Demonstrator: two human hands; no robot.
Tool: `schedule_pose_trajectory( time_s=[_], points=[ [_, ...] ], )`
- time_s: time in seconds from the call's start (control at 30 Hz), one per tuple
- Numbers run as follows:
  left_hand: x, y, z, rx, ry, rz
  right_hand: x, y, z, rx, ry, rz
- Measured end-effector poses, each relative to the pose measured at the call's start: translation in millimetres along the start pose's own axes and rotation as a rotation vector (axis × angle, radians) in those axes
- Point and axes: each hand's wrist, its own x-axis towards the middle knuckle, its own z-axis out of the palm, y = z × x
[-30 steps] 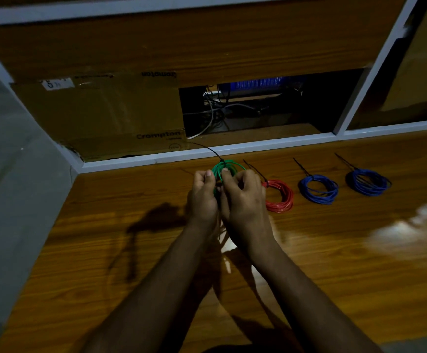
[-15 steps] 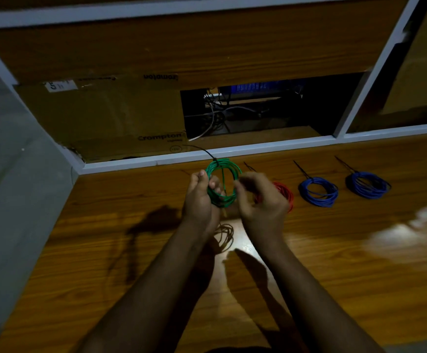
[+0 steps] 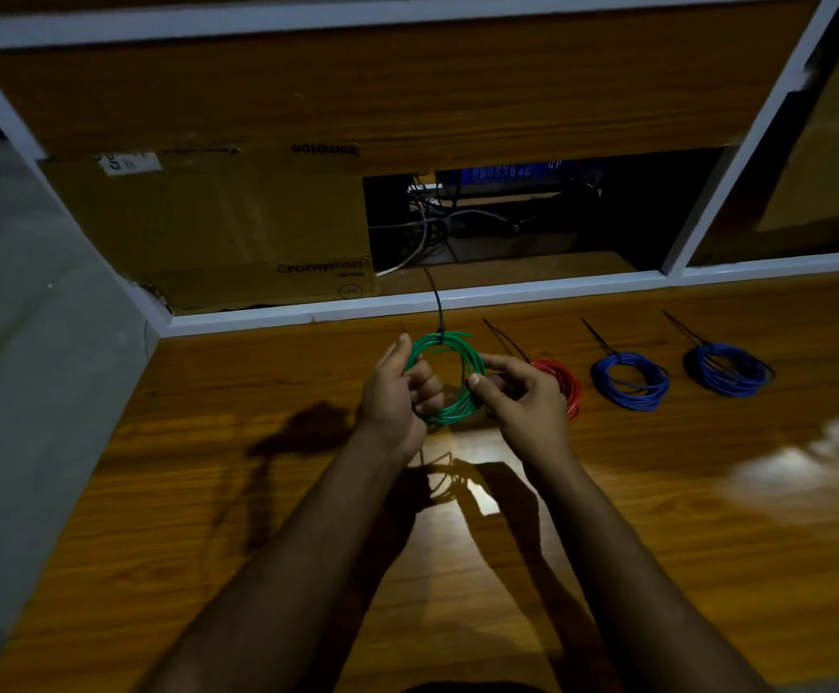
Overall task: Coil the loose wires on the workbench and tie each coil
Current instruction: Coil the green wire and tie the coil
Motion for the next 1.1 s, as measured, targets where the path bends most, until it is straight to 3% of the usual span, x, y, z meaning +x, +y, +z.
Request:
schedule_pose_trajectory(
  time_s=[0.17, 0.33, 0.47, 0.63, 0.9, 1.1],
  points=[
    [-9, 7, 3, 0.1, 0.012, 0.015, 33, -30, -8, 0.053, -0.138, 0.142],
    [-11, 1, 8, 0.175, 0.012, 0.034, 59, -55, -5, -0.07, -0.356, 0.078],
    [-9, 0, 3, 0.287, 0.077, 0.065, 67, -55, -1, -0.153, -0.336, 0.011],
    [-3, -5, 1, 0.629, 0.268, 0.188, 57, -61, 6, -0.392, -0.351, -0.149],
    [-5, -7, 9, 0.441, 0.207, 0.109, 66, -52, 5, -0.283, -0.161, -0.135],
    [4, -11, 4, 0.631, 0.344, 0.187, 61, -60, 3, -0.346, -0.263, -0.168]
  ],
)
